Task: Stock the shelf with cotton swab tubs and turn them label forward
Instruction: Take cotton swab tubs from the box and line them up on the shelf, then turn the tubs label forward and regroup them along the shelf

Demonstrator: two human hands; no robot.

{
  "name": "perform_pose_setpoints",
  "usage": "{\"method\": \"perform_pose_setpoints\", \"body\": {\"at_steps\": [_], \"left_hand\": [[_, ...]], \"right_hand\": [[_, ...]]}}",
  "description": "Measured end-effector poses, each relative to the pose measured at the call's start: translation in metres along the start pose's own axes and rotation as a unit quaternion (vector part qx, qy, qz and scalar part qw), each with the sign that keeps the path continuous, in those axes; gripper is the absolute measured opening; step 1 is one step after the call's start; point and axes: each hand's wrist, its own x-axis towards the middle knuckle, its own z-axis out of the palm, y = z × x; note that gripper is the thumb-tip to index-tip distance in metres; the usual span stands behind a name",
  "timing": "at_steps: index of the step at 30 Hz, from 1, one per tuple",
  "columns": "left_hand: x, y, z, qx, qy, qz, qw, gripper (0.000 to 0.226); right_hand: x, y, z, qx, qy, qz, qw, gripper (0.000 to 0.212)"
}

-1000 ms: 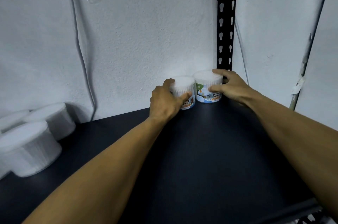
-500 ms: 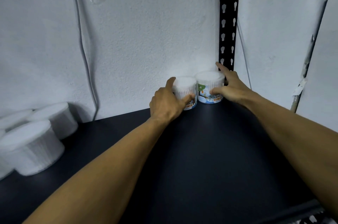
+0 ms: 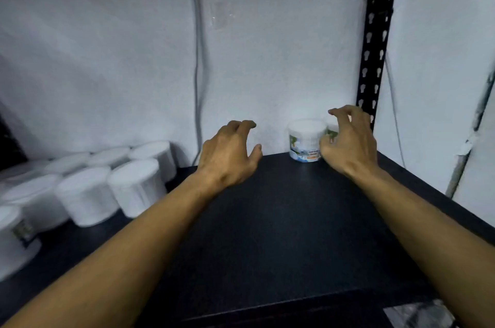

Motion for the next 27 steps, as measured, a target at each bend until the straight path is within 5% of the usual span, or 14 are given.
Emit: {"method": "perform_pose_setpoints", "body": {"at_steps": [12,19,27], "left_hand": [[-0.130,-0.165,-0.150,0.140,-0.030,-0.104,0.984,0.049],[-0.156,-0.222,-0.171,0.217,-0.142,-0.113,0.959,0.055],[-0.142,-0.219,-0.128,0.216,-0.168,-0.103,0.956,0.031]], "right_hand": [[-0.086,-0.233,0.064,0.161,-0.151,-0.139,0.965,0.037],[-0.114,-0.305,0.099,-0.003,-0.280,-0.221,0.934,0.063],[-0.123,-0.306,0.125,-0.080,-0.246,-0.273,0.927,0.043]]}}
